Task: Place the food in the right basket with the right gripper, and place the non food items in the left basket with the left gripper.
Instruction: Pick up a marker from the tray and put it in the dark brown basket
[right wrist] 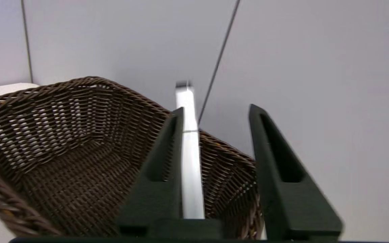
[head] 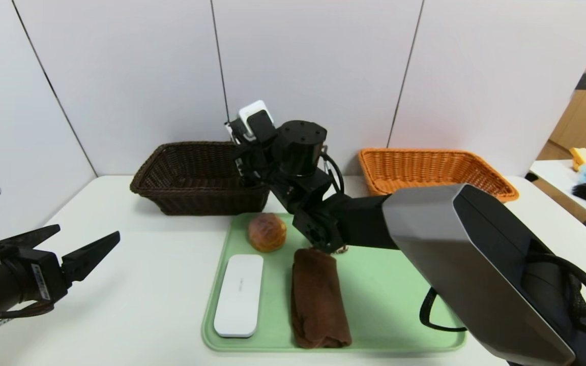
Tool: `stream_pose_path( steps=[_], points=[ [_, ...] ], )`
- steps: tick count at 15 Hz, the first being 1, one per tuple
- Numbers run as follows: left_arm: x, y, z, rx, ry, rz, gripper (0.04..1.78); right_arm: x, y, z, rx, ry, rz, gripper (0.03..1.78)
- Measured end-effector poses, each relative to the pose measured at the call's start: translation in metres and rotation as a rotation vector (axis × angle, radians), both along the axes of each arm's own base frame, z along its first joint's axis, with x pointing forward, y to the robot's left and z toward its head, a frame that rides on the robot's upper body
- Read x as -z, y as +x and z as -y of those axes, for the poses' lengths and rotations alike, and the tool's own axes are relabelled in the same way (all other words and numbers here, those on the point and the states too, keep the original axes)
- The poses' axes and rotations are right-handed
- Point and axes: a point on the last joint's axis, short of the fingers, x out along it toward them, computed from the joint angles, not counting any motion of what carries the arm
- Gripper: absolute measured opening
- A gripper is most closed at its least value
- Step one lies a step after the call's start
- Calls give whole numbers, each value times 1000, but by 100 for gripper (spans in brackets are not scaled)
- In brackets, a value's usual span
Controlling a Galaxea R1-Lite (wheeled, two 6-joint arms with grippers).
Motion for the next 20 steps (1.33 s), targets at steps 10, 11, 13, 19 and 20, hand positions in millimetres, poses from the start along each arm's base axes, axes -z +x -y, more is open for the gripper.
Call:
stream_pose_path(
  steps=[10,11,13,19,20],
  points=[
    [-1,0,0,0,2,15,169,-23,4,17,26,24,24,143],
    [-1,0,0,0,2,15,169,-32,5,23,40,25,20,147],
    [-2,0,0,0,1,16,169,-51,6,40,83,30,-11,152],
    [-6,1,0,0,2,38,169,-109,-16,97,194,41,-310,162],
    [-6,1,0,1,3,39,169,-114,-24,106,215,29,-382,163]
  ],
)
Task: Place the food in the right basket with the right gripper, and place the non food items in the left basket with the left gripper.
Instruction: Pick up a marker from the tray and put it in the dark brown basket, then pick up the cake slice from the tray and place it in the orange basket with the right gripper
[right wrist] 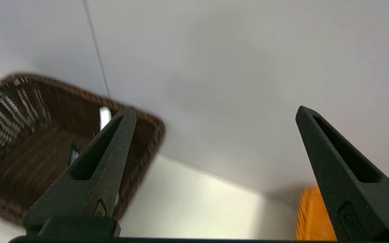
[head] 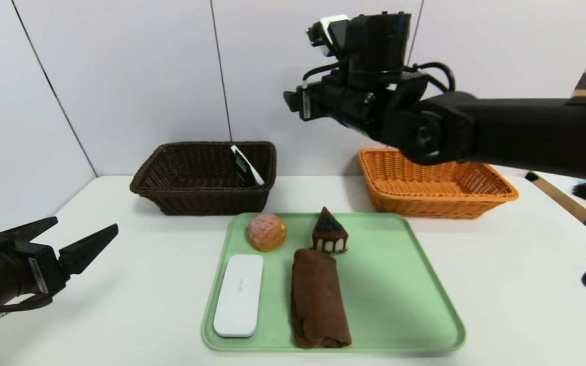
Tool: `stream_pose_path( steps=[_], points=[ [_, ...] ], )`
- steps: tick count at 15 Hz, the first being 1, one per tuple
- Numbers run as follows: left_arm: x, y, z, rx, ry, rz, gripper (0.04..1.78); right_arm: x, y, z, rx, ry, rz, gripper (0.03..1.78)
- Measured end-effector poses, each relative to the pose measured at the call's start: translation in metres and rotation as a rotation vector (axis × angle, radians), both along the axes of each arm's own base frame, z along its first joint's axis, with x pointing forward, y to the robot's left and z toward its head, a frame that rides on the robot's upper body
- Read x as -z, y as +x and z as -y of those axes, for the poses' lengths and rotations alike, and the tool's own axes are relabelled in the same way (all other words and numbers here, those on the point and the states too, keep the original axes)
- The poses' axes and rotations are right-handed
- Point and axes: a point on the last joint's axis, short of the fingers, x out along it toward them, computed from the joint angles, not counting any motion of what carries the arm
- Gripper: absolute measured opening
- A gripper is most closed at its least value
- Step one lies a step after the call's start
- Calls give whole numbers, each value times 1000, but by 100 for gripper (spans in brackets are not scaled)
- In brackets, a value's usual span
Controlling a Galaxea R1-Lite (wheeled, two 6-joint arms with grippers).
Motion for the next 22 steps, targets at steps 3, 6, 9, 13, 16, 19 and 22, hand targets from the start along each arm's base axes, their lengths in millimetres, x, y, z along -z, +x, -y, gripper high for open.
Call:
stream_pose_path(
  steps=[3,6,9,13,16,19,22],
  points=[
    [1,0,0,0,1,-3,169,-1,-27,23,45,-20,-280,166],
    [-2,1,0,4,13,8,169,11,-49,40,106,-40,-551,167],
    [-3,3,0,5,19,8,169,26,-52,40,114,-56,-678,169],
    [0,3,1,7,17,-4,169,60,-39,27,150,-61,-769,169],
    [1,3,1,7,19,-9,169,84,-30,16,173,-66,-823,169],
    [3,3,1,7,19,-15,169,104,-25,5,183,-80,-862,169],
    [2,4,1,8,22,-15,169,119,-21,-1,198,-87,-891,169]
  ],
)
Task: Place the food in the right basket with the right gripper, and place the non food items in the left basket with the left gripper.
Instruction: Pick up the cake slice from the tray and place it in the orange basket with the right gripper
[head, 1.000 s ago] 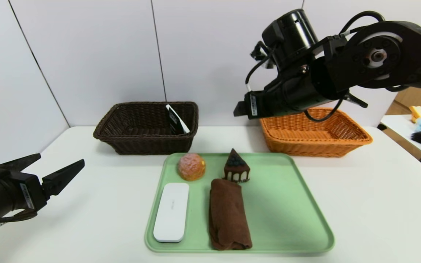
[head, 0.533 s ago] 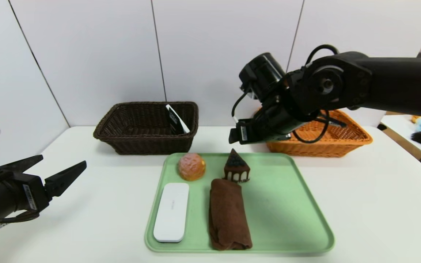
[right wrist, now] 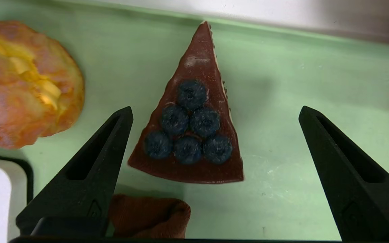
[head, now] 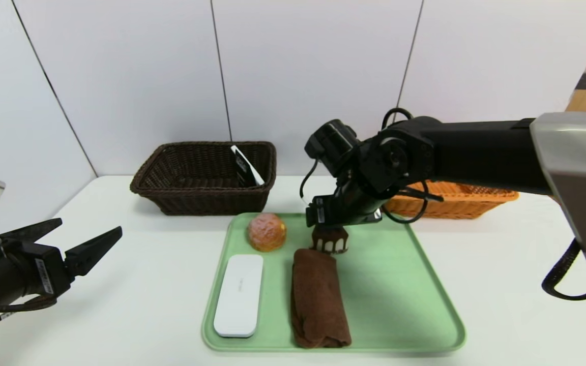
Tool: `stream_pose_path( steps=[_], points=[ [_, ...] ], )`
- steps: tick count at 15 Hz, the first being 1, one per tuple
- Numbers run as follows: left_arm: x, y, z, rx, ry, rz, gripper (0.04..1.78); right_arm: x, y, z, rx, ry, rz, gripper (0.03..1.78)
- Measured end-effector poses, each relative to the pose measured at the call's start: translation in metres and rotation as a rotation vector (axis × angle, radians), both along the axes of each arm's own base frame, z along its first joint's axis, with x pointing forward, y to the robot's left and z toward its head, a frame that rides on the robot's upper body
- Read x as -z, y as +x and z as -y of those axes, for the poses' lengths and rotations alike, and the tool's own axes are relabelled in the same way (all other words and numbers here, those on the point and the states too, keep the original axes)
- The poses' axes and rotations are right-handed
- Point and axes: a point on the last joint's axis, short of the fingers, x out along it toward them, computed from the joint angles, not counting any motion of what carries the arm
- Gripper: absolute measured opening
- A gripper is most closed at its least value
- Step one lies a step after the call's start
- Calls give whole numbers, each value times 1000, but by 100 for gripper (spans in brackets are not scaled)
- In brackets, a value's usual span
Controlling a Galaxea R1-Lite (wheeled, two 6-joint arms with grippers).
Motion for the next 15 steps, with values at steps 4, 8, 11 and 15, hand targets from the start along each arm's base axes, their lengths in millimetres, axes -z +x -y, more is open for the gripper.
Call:
stream_pose_path(
  steps=[4,8,11,15],
  points=[
    [-1,1,0,1,9,3,169,15,1,-9,5,-8,-29,169],
    [0,0,0,1,10,0,169,18,1,-12,-1,-7,-30,107],
    [1,0,0,1,9,-1,169,18,1,-12,1,-9,-31,83],
    [1,0,0,1,8,-4,169,2,-5,-10,-8,9,2,82]
  ],
)
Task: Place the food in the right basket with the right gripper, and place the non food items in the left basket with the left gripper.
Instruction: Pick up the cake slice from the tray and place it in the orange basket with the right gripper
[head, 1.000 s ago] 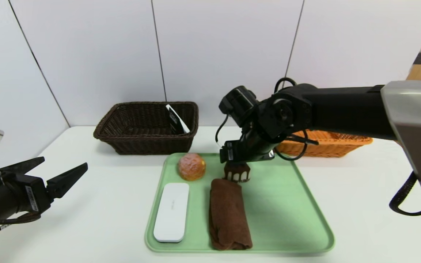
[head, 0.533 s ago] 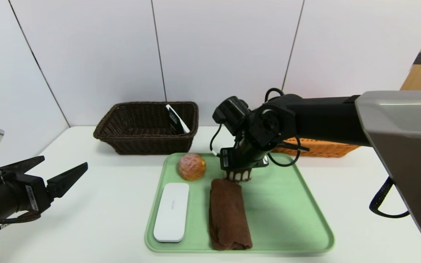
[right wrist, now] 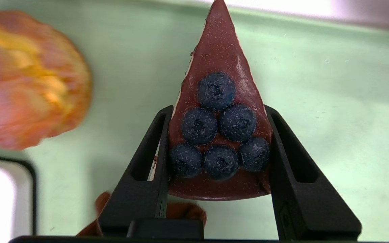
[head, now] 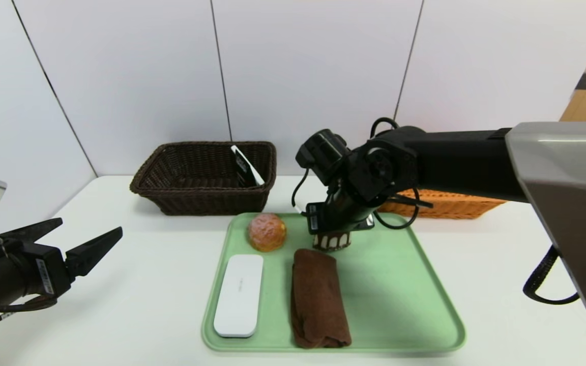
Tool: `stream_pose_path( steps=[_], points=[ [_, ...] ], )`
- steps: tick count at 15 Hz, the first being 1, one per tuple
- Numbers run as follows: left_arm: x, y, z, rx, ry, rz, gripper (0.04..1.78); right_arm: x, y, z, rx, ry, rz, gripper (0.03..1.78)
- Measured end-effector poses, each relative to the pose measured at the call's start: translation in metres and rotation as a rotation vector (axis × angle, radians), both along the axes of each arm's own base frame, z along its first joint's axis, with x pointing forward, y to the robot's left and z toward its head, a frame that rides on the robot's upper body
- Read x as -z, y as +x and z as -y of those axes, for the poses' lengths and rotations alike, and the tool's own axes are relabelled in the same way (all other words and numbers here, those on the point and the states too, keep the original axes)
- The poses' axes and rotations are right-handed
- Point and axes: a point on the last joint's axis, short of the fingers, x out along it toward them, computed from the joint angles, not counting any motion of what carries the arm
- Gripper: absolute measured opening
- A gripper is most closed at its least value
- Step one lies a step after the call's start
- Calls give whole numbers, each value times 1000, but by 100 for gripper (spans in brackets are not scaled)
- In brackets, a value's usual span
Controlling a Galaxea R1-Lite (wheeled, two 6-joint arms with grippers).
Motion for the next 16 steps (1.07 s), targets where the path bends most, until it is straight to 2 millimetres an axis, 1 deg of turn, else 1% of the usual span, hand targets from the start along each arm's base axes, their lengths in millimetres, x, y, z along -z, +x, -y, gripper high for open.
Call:
stream_pose_path(
  steps=[2,5,6,8,11,13,15,16],
  points=[
    [0,0,0,0,-2,-2,169,-25,-9,3,-11,38,57,82],
    [0,0,0,-1,-5,-2,169,-79,-25,14,-46,144,226,82],
    [0,0,0,-1,-4,-2,169,-97,-27,23,-55,165,294,82],
    [-1,0,0,-1,-5,11,169,-126,-20,55,-24,164,430,82],
    [-2,0,0,-1,-6,20,169,-157,-4,111,73,127,597,82],
    [-2,-1,0,-1,-6,21,169,-167,4,151,142,60,644,82],
    [-2,-1,0,0,-6,23,169,-169,10,188,204,-2,649,82],
    [-2,-1,0,0,-6,23,169,-167,13,203,228,-21,639,82]
  ],
)
